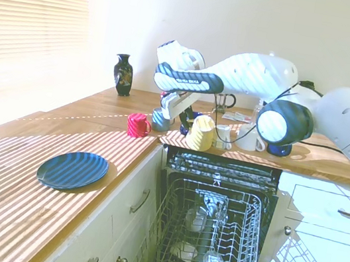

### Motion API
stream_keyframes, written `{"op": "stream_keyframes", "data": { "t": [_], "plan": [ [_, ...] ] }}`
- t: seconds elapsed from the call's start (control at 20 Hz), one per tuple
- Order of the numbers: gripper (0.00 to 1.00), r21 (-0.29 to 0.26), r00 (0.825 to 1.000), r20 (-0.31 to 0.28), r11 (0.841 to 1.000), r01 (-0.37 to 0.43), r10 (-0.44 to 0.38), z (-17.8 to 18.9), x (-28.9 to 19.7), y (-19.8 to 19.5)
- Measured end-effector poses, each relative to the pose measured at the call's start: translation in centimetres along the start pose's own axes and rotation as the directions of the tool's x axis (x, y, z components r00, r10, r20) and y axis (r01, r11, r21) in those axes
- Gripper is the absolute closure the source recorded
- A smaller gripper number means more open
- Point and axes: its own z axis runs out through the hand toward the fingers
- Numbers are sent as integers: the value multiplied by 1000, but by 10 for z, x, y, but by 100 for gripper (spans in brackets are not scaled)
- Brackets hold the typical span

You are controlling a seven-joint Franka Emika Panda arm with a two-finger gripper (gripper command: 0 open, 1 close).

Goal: Remove a mug cup out of the dishwasher

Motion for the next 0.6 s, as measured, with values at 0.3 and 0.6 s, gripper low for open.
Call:
{"op": "stream_keyframes", "data": {
  "t": [0.3,0.6],
  "plan": [
    [100,5,1000,-4,1000,-1,1,0,8,9],
    [100,5,1000,3,1000,-14,14,9,19,23]
  ]
}}
